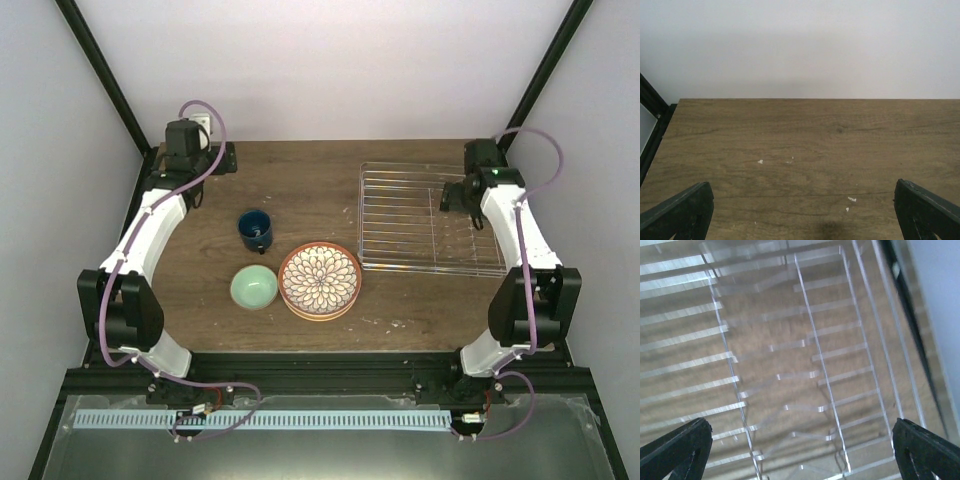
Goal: Load the mixed dishes into the dish rack
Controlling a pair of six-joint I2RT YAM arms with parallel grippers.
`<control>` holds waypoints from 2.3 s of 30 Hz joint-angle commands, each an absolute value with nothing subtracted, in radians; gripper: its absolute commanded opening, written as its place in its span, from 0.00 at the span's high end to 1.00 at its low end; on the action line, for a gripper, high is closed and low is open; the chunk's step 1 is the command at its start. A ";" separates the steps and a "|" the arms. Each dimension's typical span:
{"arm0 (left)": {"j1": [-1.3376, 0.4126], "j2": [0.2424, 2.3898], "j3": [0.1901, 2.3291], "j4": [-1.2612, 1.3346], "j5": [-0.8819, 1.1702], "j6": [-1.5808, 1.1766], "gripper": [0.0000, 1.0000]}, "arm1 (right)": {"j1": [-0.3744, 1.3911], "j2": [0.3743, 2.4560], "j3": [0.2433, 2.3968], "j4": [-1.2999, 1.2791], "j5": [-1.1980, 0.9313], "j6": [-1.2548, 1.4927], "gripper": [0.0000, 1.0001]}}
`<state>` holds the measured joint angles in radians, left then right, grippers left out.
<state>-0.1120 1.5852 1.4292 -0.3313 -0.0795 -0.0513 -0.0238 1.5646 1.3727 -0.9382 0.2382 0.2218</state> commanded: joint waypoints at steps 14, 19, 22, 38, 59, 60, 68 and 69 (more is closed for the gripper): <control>-0.109 1.551 1.383 -0.685 0.060 -0.092 0.00 | 0.132 1.832 1.816 -0.809 -0.045 0.057 0.00; -0.110 1.630 1.412 -0.768 0.145 -0.104 0.00 | 0.191 1.869 1.829 -0.764 -0.162 0.065 0.00; -0.122 1.681 1.408 -0.782 0.180 -0.117 0.00 | 0.208 1.889 1.842 -0.771 -0.150 0.075 0.00; -0.160 1.874 1.481 -0.845 0.119 -0.107 0.05 | 0.212 1.916 1.832 -0.811 -0.095 0.063 0.00; -0.156 1.959 1.507 -0.834 0.243 -0.112 0.84 | 0.214 1.950 1.865 -0.812 -0.079 0.075 0.00; -0.150 1.957 1.511 -0.826 0.267 -0.120 0.90 | 0.213 1.952 1.864 -0.810 -0.080 0.076 0.00; -0.068 1.874 1.510 -0.680 0.496 -0.185 1.00 | 0.214 1.943 1.850 -0.760 -0.244 0.116 0.00; -0.056 1.847 1.499 -0.646 0.541 -0.201 1.00 | 0.214 1.941 1.846 -0.748 -0.281 0.126 0.00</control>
<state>-0.0986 1.9457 1.4868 -0.7898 0.3462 -0.1448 0.2119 1.9495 1.8191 -0.7956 -0.1452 0.0879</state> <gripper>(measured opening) 0.075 0.997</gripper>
